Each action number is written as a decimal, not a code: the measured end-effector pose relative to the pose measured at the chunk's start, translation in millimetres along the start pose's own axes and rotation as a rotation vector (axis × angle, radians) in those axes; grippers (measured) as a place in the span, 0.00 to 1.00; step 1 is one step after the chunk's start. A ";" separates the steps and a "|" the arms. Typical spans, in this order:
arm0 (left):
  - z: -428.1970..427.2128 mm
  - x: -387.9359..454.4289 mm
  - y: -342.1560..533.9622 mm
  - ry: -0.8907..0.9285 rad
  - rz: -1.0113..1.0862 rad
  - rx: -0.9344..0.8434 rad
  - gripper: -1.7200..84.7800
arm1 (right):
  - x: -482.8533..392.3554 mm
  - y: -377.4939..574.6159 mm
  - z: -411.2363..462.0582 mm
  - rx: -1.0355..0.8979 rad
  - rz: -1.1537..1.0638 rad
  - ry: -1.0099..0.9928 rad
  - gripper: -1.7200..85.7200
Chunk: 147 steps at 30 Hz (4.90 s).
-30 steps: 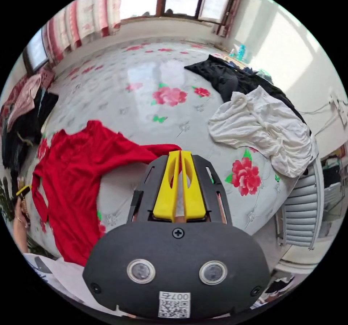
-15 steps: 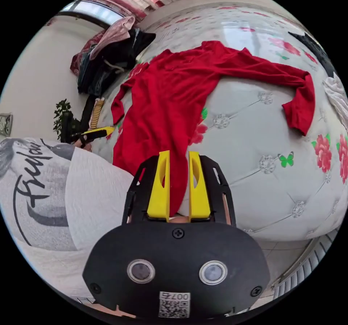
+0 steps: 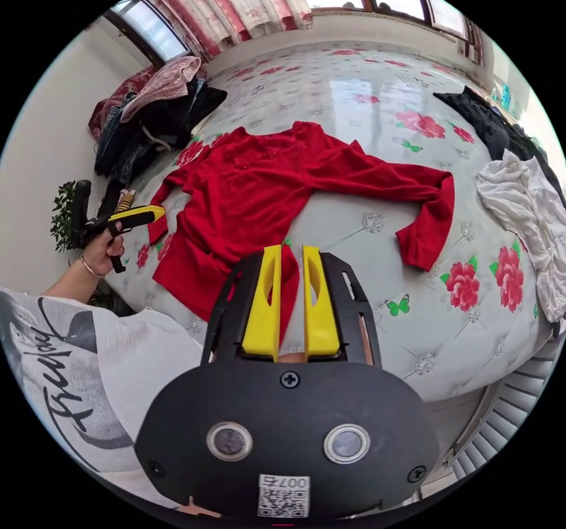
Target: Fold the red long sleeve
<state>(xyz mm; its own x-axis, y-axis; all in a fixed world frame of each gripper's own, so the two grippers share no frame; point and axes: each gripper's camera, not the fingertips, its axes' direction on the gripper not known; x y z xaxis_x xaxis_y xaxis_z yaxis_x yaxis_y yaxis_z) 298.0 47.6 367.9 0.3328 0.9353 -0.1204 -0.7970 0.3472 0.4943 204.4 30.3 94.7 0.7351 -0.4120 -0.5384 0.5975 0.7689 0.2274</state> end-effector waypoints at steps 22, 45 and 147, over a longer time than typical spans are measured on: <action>-119.2 -97.4 150.4 0.441 -0.173 0.015 0.01 | 22.3 145.4 -120.6 -0.018 0.010 -0.309 0.02; -346.1 -87.0 24.5 0.351 0.152 0.541 0.01 | -57.6 51.2 -349.5 0.523 -0.343 -0.107 0.02; -48.9 -65.1 221.6 -0.016 0.030 -0.214 0.08 | -68.4 190.4 27.0 -0.367 -0.299 -0.056 0.04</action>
<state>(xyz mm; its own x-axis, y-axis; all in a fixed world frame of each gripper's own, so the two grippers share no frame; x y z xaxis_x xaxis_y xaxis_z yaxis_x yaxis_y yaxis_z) 75.1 66.9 443.1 0.3141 0.9447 -0.0942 -0.8948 0.3278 0.3031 276.6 191.7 196.8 0.5704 -0.6593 -0.4899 0.6404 0.7304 -0.2375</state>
